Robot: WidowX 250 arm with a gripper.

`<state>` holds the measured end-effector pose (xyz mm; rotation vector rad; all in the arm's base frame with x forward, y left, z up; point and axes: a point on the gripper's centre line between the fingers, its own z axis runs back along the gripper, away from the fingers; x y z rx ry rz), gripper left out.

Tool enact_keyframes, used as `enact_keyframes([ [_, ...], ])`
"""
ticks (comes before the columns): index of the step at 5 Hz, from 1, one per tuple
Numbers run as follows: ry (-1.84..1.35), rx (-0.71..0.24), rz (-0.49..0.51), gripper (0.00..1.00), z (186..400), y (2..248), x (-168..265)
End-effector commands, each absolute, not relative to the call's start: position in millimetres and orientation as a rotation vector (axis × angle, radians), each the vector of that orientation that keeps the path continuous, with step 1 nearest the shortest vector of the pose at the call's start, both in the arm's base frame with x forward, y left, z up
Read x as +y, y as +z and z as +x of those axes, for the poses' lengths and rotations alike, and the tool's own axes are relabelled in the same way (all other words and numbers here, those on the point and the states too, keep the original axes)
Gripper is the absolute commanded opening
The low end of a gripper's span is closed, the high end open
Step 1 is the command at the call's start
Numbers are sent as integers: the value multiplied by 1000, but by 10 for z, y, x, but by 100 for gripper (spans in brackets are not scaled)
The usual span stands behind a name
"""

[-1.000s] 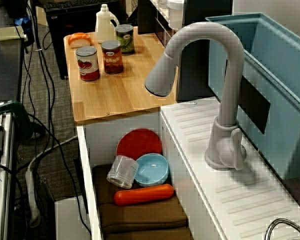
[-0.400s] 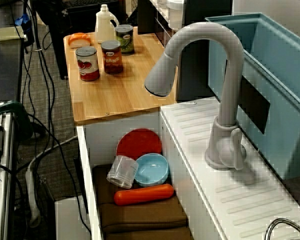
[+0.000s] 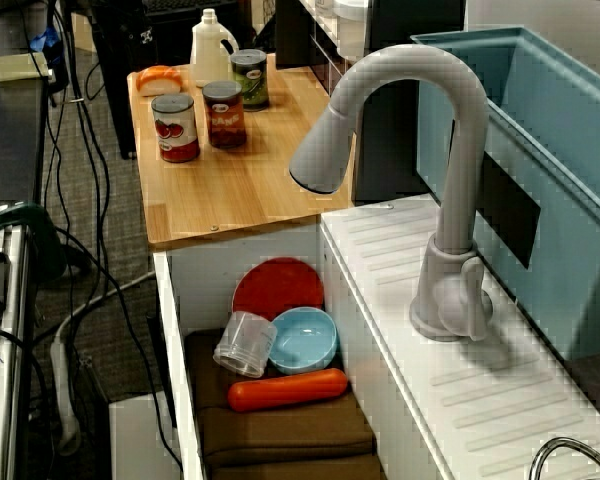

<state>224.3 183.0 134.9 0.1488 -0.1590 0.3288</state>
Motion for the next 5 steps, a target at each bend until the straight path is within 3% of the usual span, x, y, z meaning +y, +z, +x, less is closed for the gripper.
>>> enact_keyframes([
  [1, 111, -85, 91, 100, 2239, 1514, 2159],
  [3, 26, -91, 219, 100, 2288, 1324, 2212],
  [5, 72, -90, 242, 100, 2311, 1161, 2349],
])
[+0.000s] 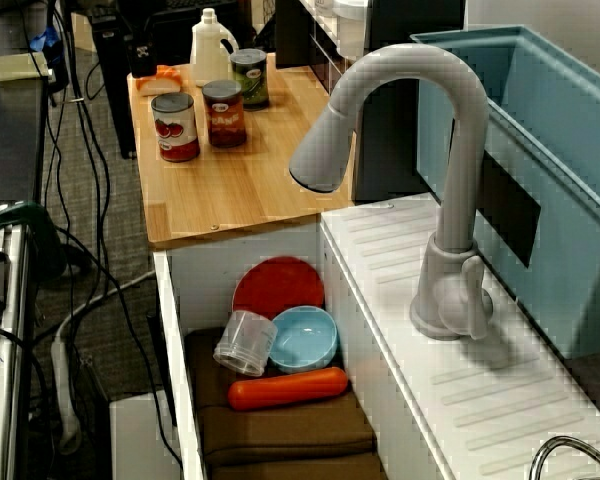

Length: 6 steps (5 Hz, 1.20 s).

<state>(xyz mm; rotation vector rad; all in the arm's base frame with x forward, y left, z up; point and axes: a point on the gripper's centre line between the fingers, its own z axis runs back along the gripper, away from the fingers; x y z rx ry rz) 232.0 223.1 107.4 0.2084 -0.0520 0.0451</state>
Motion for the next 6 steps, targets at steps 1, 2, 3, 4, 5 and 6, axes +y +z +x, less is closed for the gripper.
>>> enact_keyframes([
  [1, 67, -57, 260, 100, 2307, 1103, 2429],
  [2, 70, -40, 265, 100, 2300, 1066, 2459],
  [3, 61, -31, 261, 100, 2307, 1060, 2472],
  [4, 74, -21, 248, 100, 2320, 1024, 2445],
  [5, 130, -45, 168, 100, 2338, 1005, 2329],
  [6, 144, -86, 31, 100, 2360, 1030, 2123],
])
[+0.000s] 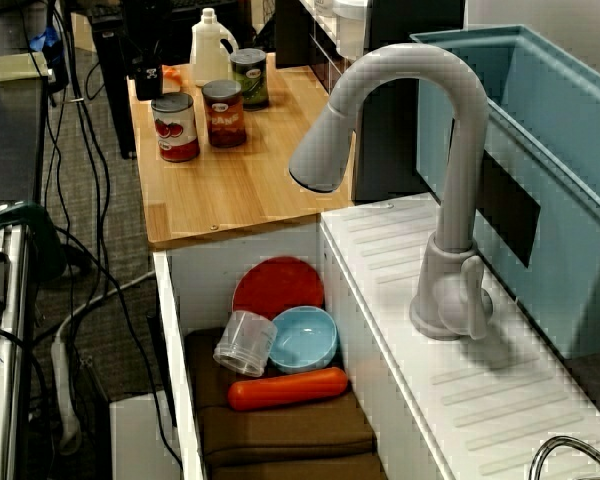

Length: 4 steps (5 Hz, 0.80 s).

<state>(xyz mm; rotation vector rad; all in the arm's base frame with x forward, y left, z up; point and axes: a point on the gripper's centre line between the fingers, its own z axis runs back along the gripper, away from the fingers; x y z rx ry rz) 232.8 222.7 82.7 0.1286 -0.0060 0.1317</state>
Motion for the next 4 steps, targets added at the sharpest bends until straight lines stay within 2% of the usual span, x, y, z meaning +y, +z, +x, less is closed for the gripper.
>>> enact_keyframes([
  [1, 134, -87, -86, 100, 2349, 1098, 1887],
  [2, 108, -93, -150, 100, 2274, 1187, 1683],
  [3, 112, -95, -168, 100, 2223, 1235, 1645],
  [4, 121, -98, -114, 100, 2227, 1293, 1761],
])
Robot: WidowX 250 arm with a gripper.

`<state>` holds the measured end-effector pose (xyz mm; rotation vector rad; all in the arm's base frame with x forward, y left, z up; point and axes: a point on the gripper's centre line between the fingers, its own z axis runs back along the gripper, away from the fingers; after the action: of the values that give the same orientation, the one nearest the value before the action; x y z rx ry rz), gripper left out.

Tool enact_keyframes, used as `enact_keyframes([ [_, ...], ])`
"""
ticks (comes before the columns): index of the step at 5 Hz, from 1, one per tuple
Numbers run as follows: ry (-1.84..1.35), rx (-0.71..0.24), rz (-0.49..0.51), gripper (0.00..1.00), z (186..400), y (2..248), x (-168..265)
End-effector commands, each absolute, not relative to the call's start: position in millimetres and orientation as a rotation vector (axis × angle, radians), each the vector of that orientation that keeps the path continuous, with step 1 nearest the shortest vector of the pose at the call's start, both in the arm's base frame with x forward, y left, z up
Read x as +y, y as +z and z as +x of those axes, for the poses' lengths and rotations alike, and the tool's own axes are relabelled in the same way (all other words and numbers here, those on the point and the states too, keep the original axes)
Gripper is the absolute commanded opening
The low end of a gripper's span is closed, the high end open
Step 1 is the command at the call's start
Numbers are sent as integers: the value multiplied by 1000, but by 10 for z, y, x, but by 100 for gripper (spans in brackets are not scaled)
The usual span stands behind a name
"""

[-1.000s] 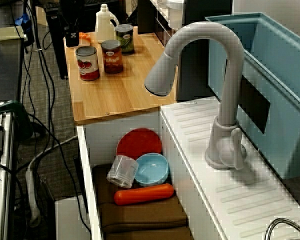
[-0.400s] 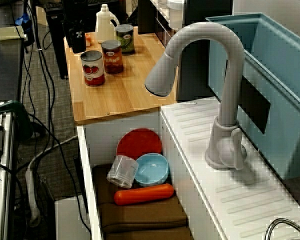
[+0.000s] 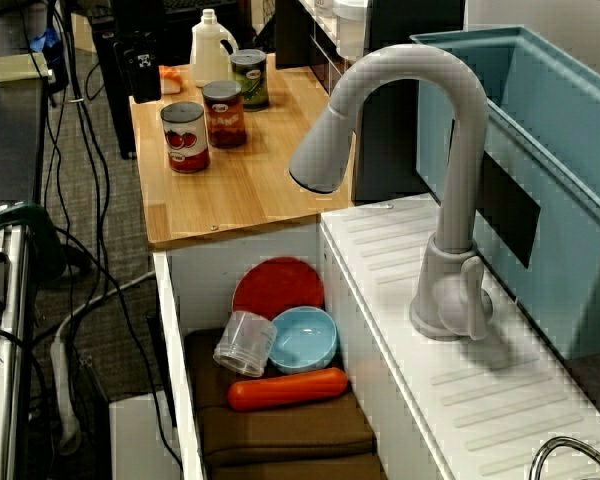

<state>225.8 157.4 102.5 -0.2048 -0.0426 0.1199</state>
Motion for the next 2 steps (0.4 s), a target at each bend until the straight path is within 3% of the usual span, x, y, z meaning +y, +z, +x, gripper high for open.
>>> enact_keyframes([
  [1, 97, -147, -35, 100, 2217, 1383, 1904],
  [2, 133, -173, 51, 100, 2243, 1420, 2057],
])
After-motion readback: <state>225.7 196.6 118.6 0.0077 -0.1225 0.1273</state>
